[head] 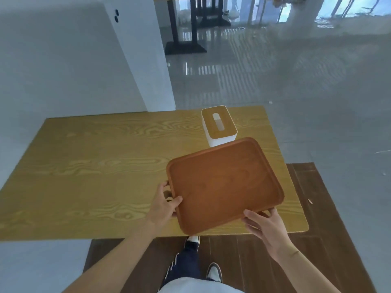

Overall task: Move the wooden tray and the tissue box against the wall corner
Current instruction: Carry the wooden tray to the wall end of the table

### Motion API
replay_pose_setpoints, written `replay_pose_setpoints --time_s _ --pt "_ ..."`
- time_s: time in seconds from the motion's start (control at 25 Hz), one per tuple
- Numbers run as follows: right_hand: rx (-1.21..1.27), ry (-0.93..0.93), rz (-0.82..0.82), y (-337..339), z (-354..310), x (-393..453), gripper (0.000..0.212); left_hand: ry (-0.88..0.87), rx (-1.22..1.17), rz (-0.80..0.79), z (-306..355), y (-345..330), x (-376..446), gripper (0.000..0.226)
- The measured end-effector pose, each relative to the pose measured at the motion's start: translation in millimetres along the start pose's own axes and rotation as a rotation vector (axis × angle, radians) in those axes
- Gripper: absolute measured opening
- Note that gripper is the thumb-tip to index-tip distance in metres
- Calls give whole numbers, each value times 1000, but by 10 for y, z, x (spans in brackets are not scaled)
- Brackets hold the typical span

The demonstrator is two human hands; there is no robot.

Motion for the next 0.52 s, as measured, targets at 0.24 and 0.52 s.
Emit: replay_pose_setpoints --time_s 0.24,0.52 --pt "-104 44 -184 -717 58 -91 52 -37 -66 204 -173 812 -507 53" --pt "-223 39 -396 -1826 275 -243 54 -40 -158 405 -528 1881 -1024 58"
Point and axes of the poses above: each hand's wrist, its own x-axis towards the middle knuckle, its own y-axis out of the back of the hand, z = x × y, the point moved 9 cm from there along x, towards the middle knuckle, and after that the axes turned 3 degrees about y, right-handed, at the moved point
